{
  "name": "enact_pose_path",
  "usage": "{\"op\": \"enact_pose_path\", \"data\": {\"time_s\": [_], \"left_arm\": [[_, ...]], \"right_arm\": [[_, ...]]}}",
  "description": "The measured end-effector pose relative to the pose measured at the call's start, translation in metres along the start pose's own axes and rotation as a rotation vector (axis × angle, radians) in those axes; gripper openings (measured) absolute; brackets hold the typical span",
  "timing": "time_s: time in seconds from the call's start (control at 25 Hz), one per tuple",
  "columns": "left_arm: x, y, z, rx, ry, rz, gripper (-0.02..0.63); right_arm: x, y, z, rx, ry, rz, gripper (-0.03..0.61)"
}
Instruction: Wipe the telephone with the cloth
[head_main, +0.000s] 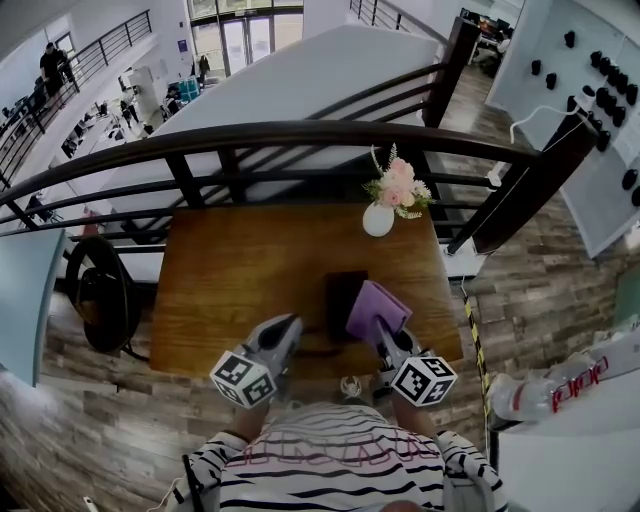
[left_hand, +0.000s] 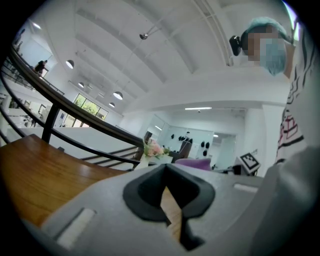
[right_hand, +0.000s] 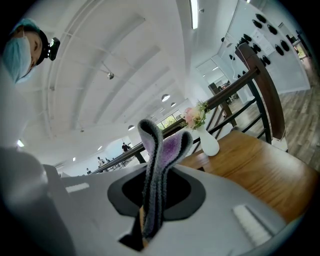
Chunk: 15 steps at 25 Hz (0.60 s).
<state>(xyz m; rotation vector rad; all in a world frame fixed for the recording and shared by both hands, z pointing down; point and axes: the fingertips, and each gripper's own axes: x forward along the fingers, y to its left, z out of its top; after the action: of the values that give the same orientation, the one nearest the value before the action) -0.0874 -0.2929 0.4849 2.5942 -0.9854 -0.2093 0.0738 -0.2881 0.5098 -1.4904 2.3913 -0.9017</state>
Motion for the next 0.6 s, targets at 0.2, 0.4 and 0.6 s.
{"op": "enact_pose_path", "data": {"time_s": [0.2,0.4,0.6], "left_arm": [[-0.011,-0.002,0.000,-0.002,0.009,-0.008,0.000],[-0.017,-0.001,-0.002,0.000,0.017,-0.015,0.001],[-0.024,0.002,-0.002,0.000,0.022,-0.018,0.001]], "right_arm": [[-0.005,0.009,-0.003,-0.005,-0.007,-0.009,0.035],[-0.008,0.011,-0.009,-0.015,-0.013,-0.027,0.035],[-0.009,0.014,-0.011,-0.015,-0.027,-0.038,0.035]]}}
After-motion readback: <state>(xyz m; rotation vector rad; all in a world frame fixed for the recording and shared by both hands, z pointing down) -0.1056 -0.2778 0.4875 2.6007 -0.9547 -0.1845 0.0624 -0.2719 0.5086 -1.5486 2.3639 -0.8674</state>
